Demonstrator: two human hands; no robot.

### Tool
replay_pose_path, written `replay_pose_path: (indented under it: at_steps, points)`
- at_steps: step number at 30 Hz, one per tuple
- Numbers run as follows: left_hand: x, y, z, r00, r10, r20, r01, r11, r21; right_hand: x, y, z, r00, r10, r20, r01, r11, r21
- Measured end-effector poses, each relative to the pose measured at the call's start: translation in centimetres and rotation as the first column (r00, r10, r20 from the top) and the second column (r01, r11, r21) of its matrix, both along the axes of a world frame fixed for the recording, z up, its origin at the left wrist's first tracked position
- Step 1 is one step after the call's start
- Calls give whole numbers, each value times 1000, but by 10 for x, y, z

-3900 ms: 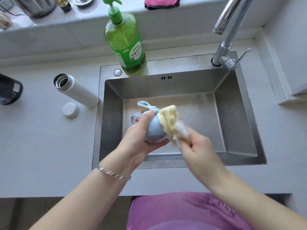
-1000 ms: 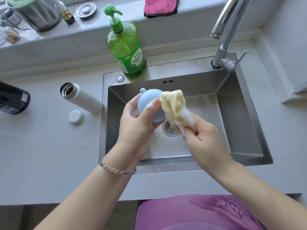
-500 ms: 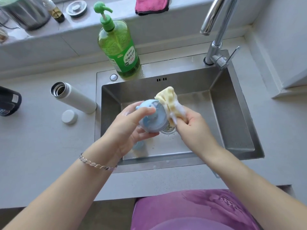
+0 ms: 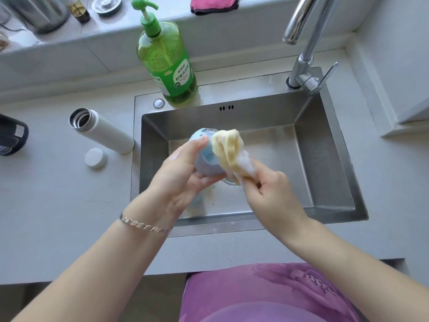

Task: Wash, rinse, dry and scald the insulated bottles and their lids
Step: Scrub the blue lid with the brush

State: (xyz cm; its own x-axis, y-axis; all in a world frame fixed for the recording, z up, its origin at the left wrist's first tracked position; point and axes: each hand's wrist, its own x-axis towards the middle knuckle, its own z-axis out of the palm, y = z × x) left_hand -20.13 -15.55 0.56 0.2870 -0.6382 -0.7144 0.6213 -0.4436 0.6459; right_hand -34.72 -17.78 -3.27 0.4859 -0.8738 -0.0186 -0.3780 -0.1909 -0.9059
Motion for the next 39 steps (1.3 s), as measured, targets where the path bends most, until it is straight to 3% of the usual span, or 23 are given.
replay_pose_path:
  at_steps: [4, 6, 10, 15, 18, 22, 25, 28, 30, 34, 36, 39]
  points:
    - [-8, 2, -4, 1000, -15, -14, 16, 999, 51, 1, -19, -9, 997, -55, -53, 51, 996, -78]
    - [-5, -1, -3, 999, 34, -3, -34, 999, 30, 2, -10, -6, 998, -32, -59, 15, 963, -269]
    - [1, -4, -2, 997, 78, 18, -79, 995, 53, -6, 4, -14, 965, 57, -255, -196, 804, -562]
    - [1, -7, 7, 992, 114, 48, -114, 993, -15, -5, -11, -14, 982, -63, -176, -54, 807, -588]
    - [-1, -4, 4, 987, 148, 68, -147, 989, -17, -5, -2, -17, 974, 20, -226, -162, 757, -633]
    - [-2, -2, 2, 980, 169, 101, -168, 986, -20, -4, -6, -17, 986, -29, -162, -67, 830, -554]
    - [0, -1, 0, 977, 187, 106, -185, 982, -26, 0, 4, -20, 993, 42, -114, -89, 890, -447]
    - [1, 7, -5, 979, 172, 104, -172, 985, -15, 1, -4, -16, 991, -9, -130, -12, 987, -160]
    - [2, 13, -8, 979, 174, 108, -172, 985, -22, -1, -16, -18, 971, -30, -238, 32, 999, 5]
    - [-1, 18, -12, 979, 184, 88, -183, 983, -23, 3, -13, -20, 914, 3, -406, 2, 1000, 13]
    - [-4, 18, -14, 975, 213, 64, -212, 977, -23, 11, 0, -19, 926, 2, -378, -10, 1000, -21]
    - [0, 20, -18, 966, 245, 82, -247, 969, 5, 14, 22, -13, 973, -19, -231, -28, 979, -200]
